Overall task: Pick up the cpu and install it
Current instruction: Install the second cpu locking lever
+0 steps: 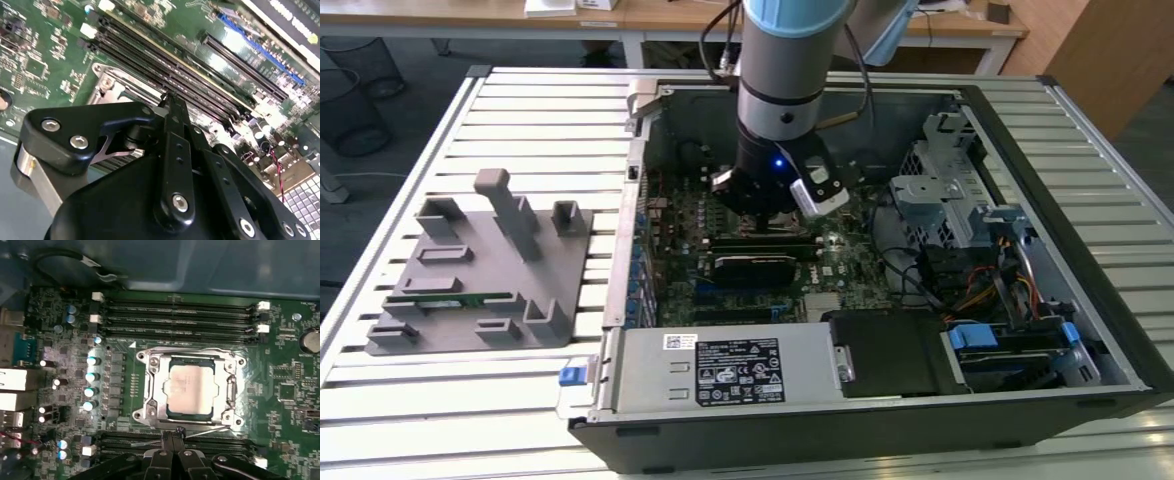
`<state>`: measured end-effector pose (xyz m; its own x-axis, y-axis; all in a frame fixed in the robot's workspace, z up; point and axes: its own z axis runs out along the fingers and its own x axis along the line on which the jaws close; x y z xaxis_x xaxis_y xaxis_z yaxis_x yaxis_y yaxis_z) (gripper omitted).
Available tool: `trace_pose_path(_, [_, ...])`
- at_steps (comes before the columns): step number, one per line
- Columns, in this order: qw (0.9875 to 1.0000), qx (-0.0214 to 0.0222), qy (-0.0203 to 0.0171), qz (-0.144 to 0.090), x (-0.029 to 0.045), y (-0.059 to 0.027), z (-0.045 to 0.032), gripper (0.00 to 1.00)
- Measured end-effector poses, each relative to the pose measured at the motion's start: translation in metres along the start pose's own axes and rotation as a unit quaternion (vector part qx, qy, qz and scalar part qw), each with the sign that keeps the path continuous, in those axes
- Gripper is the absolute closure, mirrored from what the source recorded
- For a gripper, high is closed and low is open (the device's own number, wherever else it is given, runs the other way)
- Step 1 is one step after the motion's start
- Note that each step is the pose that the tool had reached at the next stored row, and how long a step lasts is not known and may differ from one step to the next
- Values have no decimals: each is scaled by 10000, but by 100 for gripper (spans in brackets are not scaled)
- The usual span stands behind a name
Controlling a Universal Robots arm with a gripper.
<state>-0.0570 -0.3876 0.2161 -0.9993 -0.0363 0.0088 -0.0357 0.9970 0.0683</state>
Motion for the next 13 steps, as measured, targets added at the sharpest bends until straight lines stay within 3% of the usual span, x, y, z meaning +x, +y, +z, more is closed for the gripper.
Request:
trace_pose_path(2, [10000, -48, -2, 0, 37, -15, 10, 89])
trace_pose_path(6, [9999, -101, -4, -2, 82, -63, 35, 89])
trace_pose_path(13, [9995, -313, -12, -4, 166, -129, 61, 89])
